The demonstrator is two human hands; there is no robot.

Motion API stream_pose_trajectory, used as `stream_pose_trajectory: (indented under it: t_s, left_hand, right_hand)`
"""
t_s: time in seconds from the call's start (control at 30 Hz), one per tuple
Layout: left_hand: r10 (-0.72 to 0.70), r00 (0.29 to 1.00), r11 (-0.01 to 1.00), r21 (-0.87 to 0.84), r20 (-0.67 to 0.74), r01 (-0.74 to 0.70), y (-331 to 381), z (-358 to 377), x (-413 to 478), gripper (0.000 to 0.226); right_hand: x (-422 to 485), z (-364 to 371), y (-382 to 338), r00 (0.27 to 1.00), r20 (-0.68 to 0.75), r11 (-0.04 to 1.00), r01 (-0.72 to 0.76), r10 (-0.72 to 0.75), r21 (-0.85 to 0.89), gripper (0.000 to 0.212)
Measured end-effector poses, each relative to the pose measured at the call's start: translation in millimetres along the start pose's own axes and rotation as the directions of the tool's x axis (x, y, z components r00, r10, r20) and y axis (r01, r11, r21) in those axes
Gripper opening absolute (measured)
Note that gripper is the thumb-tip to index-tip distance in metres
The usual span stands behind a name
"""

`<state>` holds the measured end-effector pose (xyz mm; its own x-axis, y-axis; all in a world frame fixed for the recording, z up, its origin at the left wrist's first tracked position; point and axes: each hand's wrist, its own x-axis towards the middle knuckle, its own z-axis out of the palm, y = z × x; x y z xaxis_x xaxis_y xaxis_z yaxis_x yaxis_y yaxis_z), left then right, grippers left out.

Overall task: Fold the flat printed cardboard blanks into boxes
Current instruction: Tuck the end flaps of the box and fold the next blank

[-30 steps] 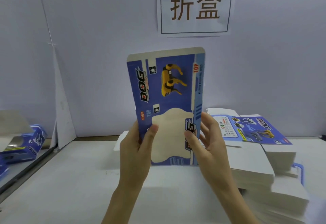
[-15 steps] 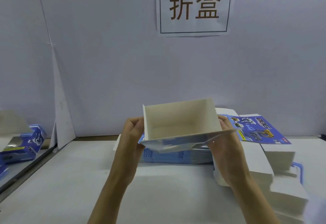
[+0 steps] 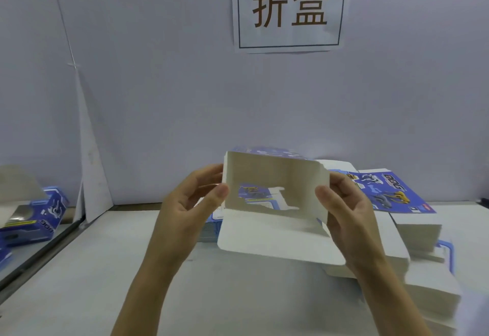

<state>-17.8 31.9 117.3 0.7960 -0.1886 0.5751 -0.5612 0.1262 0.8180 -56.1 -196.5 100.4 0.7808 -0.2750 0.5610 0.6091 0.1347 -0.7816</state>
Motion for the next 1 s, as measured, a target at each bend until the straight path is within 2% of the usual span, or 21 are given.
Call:
stream_pose_trajectory:
  t_s: [0.17, 0.27, 0.3, 0.37, 0.4, 0.47, 0.53, 0.6, 0.67, 0.8, 0.93, 1.0]
  left_hand:
    - [0.014, 0.999, 0.999, 0.05, -0.036, -0.012, -7.7, -5.5, 1.1, 0.027]
    - [-0.035, 0.999, 0.979, -0.2, -0.019, 0.031, -12.5, -2.4, 1.0, 0.026]
    - [-0.056, 0.998, 0.958, -0.282, -0.003, 0.053, -13.8, -1.6, 1.1, 0.027]
    - [-0.098, 0.995, 0.937, -0.337, 0.003, 0.093, -16.5, -0.9, 1.6, 0.026]
    - [-0.112, 0.994, 0.946, -0.307, -0.013, 0.103, -18.7, -0.9, 1.9, 0.024]
    - [-0.106, 0.992, 0.986, -0.139, -0.065, 0.096, -22.4, 0.5, 3.2, 0.018]
    - [-0.082, 0.99, 0.997, -0.009, -0.113, 0.082, -24.1, 1.1, 3.9, 0.016]
    - [-0.07, 0.99, 0.998, -0.011, -0.121, 0.069, -24.7, -0.5, 3.6, 0.02]
    - [-0.077, 0.994, 0.992, -0.11, -0.08, 0.068, -25.6, -1.9, 3.3, 0.019]
    - [-0.126, 0.992, 0.921, -0.375, -0.024, 0.108, -27.1, 1.7, 2.3, 0.019]
    - [-0.141, 0.99, 0.885, -0.446, 0.015, 0.133, -31.1, 2.3, 1.8, 0.022]
    - [-0.144, 0.989, 0.863, -0.485, 0.038, 0.144, -30.7, 4.7, 1.2, 0.024]
  right_hand:
    - [-2.0, 8.3, -1.4, 0.997, -0.026, 0.996, 0.073, -0.075, -0.055, 0.015]
    - [-0.3, 9.9, -2.1, 0.983, -0.178, 0.999, -0.038, 0.044, 0.038, 0.023]
    - [0.2, 8.6, -0.5, 0.979, -0.186, 0.996, -0.071, 0.081, 0.062, 0.025]
    - [0.8, 9.1, 2.1, 0.974, -0.19, 0.991, -0.112, 0.123, 0.067, 0.03]
    - [0.3, 10.3, 2.6, 0.974, -0.178, 0.989, -0.128, 0.14, 0.076, 0.033]
    - [-0.3, 13.1, 2.4, 0.983, -0.117, 0.986, -0.125, 0.139, 0.113, 0.038]
    - [-0.5, 14.3, 2.0, 0.99, -0.082, 0.988, -0.103, 0.113, 0.115, 0.036]
    - [0.9, 11.0, 3.4, 0.986, -0.117, 0.985, -0.098, 0.115, 0.143, 0.024]
    - [1.4, 8.6, 2.3, 0.984, -0.101, 0.968, -0.121, 0.146, 0.219, 0.019]
    - [2.8, 9.2, 1.7, 0.967, 0.029, 0.873, -0.242, 0.254, 0.424, 0.031]
    - [4.3, 8.0, 2.6, 0.95, 0.026, 0.84, -0.287, 0.311, 0.461, 0.032]
    - [5.2, 8.4, 2.1, 0.93, 0.052, 0.791, -0.339, 0.365, 0.509, 0.032]
